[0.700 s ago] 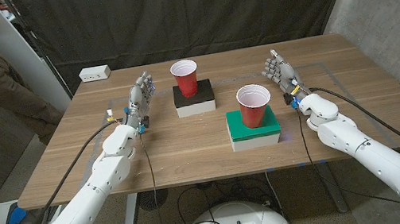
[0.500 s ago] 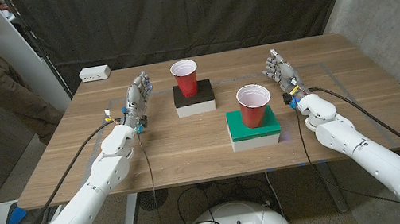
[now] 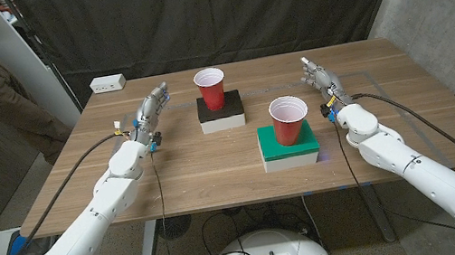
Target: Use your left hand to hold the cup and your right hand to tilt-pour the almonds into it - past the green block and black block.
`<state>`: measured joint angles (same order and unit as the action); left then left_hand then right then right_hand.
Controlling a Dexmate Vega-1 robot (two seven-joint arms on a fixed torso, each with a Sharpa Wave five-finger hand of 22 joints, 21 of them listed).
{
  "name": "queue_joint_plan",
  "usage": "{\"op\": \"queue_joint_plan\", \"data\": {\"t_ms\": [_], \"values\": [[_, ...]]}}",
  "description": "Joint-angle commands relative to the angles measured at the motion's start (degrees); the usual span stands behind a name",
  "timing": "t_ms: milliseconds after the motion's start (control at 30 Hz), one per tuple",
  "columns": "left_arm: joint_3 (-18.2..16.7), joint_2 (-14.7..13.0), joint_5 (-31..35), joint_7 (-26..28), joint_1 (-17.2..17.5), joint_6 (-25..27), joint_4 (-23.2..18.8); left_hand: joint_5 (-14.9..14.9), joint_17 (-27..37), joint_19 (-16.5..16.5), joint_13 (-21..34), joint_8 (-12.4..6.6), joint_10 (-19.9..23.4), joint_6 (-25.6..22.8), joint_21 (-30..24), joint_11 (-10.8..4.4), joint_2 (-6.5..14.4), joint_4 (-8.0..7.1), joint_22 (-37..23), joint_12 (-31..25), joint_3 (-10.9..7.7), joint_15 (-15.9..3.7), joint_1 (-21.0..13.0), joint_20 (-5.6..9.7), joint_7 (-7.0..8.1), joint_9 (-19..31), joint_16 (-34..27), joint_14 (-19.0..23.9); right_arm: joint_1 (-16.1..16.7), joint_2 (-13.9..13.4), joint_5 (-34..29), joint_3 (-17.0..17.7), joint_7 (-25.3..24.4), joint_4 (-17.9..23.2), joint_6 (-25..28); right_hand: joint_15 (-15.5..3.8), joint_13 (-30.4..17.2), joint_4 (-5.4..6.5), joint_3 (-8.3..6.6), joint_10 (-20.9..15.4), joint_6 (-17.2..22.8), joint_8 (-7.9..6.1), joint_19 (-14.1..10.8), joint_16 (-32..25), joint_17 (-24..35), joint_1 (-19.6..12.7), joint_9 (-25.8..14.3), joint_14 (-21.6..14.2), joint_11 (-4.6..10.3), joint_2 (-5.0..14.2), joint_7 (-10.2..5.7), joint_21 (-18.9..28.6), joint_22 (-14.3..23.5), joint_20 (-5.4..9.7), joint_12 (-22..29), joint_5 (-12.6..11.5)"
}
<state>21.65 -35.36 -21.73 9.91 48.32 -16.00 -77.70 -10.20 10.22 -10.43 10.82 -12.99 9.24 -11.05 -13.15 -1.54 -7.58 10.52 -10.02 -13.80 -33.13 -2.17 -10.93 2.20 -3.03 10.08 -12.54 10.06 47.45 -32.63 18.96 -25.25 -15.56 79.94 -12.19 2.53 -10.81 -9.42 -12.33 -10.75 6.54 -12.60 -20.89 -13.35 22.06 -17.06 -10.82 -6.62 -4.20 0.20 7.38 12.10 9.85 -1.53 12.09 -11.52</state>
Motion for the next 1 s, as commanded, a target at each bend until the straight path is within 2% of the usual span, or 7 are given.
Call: {"op": "queue_joint_plan", "data": {"t_ms": [33, 167, 433, 767, 1000], "values": [[1.9, -6.8, 24.9, 18.9, 1.4, 11.0, -10.4, -0.6, 0.1, -1.1, 0.1, -0.24, 0.8, -0.9, -0.4, 0.05, -0.4, 0.39, -0.1, -0.3, -0.04, -1.49, -1.2, 3.52, 0.26, 0.3, -0.3, 0.8, 0.5, -7.1, -23.5, -3.9, -10.5, 9.1, 11.4, -0.21, -0.3, -0.52, -0.12, -0.3, 0.2, -0.32, -0.9, -0.4, 0.1, -1.2, -0.1, -0.5, 0.65, -0.03, 0.16, 0.2, 0.2, 0.05, 0.1, -0.2], [2.7, -7.5, 29.1, 20.8, 1.4, 12.1, -11.0, -0.7, 0.1, -0.6, 0.1, 0.08, 0.0, -0.5, 0.2, -0.26, -0.8, 0.36, -0.1, 0.3, -0.25, -1.59, -2.9, 3.48, 0.58, 0.3, 0.4, 0.0, 0.5, -8.2, -29.8, -5.4, -12.9, 10.7, 14.1, -0.27, -0.3, -0.63, -0.09, 0.0, 0.0, -0.21, -0.8, -0.2, 0.0, -1.7, -0.1, -0.3, 0.6, -0.56, 0.18, 0.1, 0.2, 0.12, -0.1, -0.2], [3.7, -6.5, 32.0, 23.3, 1.0, 8.8, -8.1, -0.8, 0.1, -0.2, 0.1, 0.42, -0.5, 0.1, 0.6, -0.78, -1.2, 0.32, 0.0, 0.8, -0.36, -1.75, -4.4, 3.62, 0.8, 0.3, 0.9, -0.5, -0.1, -9.6, -38.2, -8.3, -12.7, 12.9, 19.6, -0.09, -0.4, -0.71, -0.01, 2.6, -3.0, 0.78, 1.4, 0.9, -0.3, -4.1, -0.3, 2.2, 1.09, -2.85, 0.2, -0.9, 0.2, 0.58, -1.2, -0.9], [3.8, -6.9, 32.0, 22.1, 1.7, 8.2, -7.8, -0.8, 0.1, 0.1, 0.1, 0.66, -0.8, 0.5, 1.0, -0.55, -1.6, 0.26, -0.1, 1.1, -0.27, -1.71, -5.4, 3.64, 0.87, 0.3, 1.2, -0.8, -0.2, -8.9, -38.1, -8.3, -11.4, 12.6, 20.7, -0.04, -0.5, -0.63, 0.0, 2.8, -3.3, 0.77, 1.8, 1.0, -0.4, -4.7, -0.4, 2.4, 1.0, -3.46, 0.02, -1.1, 0.2, 0.51, -1.2, -1.2], [3.4, -7.0, 31.2, 21.6, 2.2, 6.9, -7.4, -0.7, 0.1, 0.9, 0.1, 1.05, -1.6, 1.1, 1.4, -0.09, -2.0, 0.05, -0.1, 1.5, -0.01, -1.62, -5.8, 3.37, 0.82, 0.3, 1.6, -1.6, -0.1, -8.3, -38.5, -8.3, -12.3, 12.7, 21.7, 0.36, -0.5, -0.04, 0.37, 3.4, -4.3, 1.07, 2.7, 1.2, -0.5, -4.5, -0.4, 3.0, 0.72, -4.13, 0.66, -1.3, 0.2, 0.21, -1.2, -1.5]]}}
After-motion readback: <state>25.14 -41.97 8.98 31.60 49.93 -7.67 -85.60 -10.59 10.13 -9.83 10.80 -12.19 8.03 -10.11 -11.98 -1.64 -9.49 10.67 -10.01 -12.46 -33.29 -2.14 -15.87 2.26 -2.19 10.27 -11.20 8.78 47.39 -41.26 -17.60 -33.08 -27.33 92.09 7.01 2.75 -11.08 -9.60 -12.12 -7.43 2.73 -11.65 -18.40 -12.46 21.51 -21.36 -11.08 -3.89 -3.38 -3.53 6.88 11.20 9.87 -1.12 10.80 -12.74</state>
